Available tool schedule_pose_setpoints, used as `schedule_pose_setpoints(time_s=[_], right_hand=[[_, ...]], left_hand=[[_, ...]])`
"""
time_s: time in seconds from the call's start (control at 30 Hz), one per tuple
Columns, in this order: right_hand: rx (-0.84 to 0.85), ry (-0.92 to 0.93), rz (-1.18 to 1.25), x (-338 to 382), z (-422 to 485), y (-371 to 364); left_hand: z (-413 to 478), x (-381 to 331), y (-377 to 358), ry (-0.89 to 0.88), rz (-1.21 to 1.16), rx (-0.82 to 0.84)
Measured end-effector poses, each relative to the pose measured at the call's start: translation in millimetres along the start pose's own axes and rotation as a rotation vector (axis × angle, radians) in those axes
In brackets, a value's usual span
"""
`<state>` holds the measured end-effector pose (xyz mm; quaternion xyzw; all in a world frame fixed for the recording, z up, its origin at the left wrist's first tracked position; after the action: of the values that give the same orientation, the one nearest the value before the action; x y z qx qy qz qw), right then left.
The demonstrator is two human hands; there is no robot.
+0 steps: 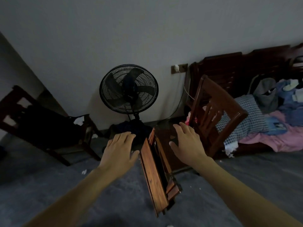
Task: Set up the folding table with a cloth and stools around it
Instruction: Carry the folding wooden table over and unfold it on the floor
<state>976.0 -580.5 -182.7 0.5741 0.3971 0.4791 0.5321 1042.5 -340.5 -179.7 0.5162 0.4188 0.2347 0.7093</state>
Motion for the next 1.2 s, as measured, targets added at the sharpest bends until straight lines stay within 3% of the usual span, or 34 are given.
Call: schedule_pose_setpoints(time_s=[0.27,0.5,0.87,1.2], right_hand=[[0.042,-0.094,0.023,-27,87,-40],[0.161,-0.335,0.057,-31,120,-121],[0.387,-0.59,0.105,11,129,-312],[0.462,-0.711,0.29,14,130,-444]], left_hand=[[121,28,-53,-0.115,-0.067,0.143],[192,81,-140,-0.198,-0.173,0.327],[219,164,-310,-0.503,-0.243,0.67],[251,185,-431,-0.729,-0.086,0.736]])
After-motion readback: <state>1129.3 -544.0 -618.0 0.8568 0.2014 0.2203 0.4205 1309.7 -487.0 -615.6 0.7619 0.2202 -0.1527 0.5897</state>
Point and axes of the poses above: each hand's wrist, its own z-axis towards the middle knuckle, its own y-axis out of the back of the hand, x = y × z, the point moved 1 cm from there along z, towards the middle knuckle, and after that the axes turned 15 degrees about -z, right-handed, at the moved point
